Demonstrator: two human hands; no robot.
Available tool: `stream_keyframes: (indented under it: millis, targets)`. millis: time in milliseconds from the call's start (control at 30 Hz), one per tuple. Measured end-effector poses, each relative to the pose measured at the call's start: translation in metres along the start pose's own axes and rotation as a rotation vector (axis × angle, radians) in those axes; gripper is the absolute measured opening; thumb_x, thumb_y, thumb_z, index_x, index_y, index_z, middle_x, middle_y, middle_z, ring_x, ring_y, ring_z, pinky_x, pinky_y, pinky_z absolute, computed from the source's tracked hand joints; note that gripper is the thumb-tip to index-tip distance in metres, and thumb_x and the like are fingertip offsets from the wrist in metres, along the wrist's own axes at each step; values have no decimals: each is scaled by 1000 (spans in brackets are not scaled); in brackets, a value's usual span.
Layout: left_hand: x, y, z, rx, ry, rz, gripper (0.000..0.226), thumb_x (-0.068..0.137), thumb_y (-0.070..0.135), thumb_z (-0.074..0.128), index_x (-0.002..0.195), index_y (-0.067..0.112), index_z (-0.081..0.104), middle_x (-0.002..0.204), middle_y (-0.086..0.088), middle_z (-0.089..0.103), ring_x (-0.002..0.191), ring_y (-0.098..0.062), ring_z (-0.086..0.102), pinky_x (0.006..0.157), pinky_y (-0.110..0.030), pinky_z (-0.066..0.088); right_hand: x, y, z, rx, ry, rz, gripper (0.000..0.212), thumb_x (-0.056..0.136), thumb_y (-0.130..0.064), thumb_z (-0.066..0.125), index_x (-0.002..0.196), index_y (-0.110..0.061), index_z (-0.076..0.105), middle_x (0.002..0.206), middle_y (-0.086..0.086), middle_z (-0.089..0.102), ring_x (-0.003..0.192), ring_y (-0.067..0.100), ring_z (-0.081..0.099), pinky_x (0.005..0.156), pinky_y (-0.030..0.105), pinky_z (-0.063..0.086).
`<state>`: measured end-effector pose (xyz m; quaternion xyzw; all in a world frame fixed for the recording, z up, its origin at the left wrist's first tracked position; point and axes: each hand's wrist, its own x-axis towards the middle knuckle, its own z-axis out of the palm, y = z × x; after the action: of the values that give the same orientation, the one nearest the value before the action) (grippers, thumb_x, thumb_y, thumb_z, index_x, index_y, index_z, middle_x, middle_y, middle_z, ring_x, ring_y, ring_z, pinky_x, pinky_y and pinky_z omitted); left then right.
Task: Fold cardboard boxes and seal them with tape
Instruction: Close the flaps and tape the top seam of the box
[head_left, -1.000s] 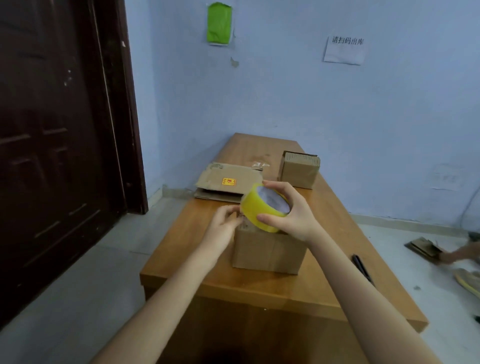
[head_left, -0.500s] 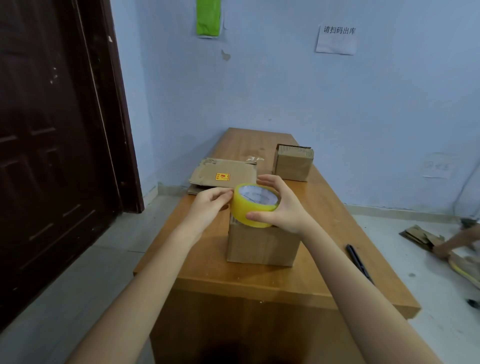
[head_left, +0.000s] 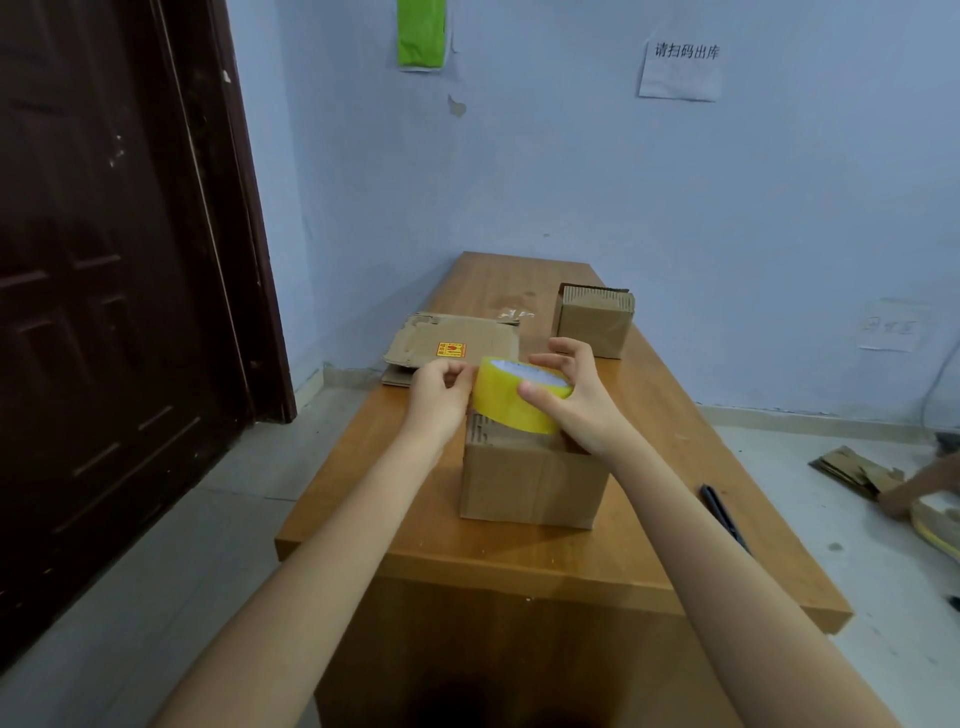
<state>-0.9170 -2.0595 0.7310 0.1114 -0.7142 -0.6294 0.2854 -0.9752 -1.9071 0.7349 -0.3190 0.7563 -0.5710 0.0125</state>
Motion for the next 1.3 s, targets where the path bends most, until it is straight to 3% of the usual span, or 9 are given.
stream_keyframes:
  millis: [100,200,333,400,500,600,733,967,1300]
  targets:
    - [4,3,4,26,54,-28,20,98,13,48,84,10,62,81,-5,63,82,-21,59,81,-38,51,-4,-1,-8,-14,-81,-26,106,46,-53,79,134,-26,24,133,1,42,124,10,44,95,19,42]
    - [9,6,-4,-52,13,-121,35,98,13,50,65,13,62,63,-2,62,68,-19,58,71,-31,50,-8,-1,-10,-21,-150,-42,104,52,-39,87,136,-28,28,133,-3,42,119,10,50,96,22,44]
    - [8,9,-10,-143,-44,-318,31,95,5,50,65,9,58,60,-3,55,54,-12,48,45,-18,47,-9,-4,-1,-78,-77,-39,56,82,-15,75,127,-12,42,109,0,55,95,10,57,75,18,47]
    - [6,10,-9,-247,-48,-388,25,94,12,57,69,9,56,60,-2,53,55,-12,47,42,-17,45,-7,-5,2,-126,4,-32,34,92,-16,61,121,-7,46,109,5,57,102,19,56,77,27,45]
    - [0,10,-5,-334,-47,-420,23,92,15,61,69,9,57,49,4,54,54,-9,46,40,-14,41,-2,-4,2,-132,64,25,26,97,-15,49,119,-2,47,117,17,55,108,27,54,81,32,42]
    - [-3,11,-2,-337,-9,-441,21,92,7,59,71,8,58,48,4,54,48,-5,46,38,-11,38,1,-3,6,-113,122,89,15,96,-14,44,100,-1,48,89,13,50,82,20,46,70,32,36]
    - [-1,10,-9,-706,15,-671,25,97,1,44,75,5,52,61,-5,55,55,-8,43,36,-11,35,7,-3,12,-131,195,92,19,95,-18,47,78,-12,41,72,-2,41,68,14,37,61,29,31]
    - [-2,-7,-24,-1053,45,-726,18,97,3,46,80,3,53,69,-7,45,56,-10,39,38,-16,41,2,-3,12,-6,378,80,20,91,-11,50,73,-18,43,69,-5,43,62,8,38,51,14,32]
    - [0,-24,-47,-548,14,-577,15,84,17,69,78,6,62,63,-2,53,53,-8,48,36,-14,37,1,-2,16,-146,108,72,23,96,-27,51,94,-4,47,78,6,46,68,13,41,58,25,34]
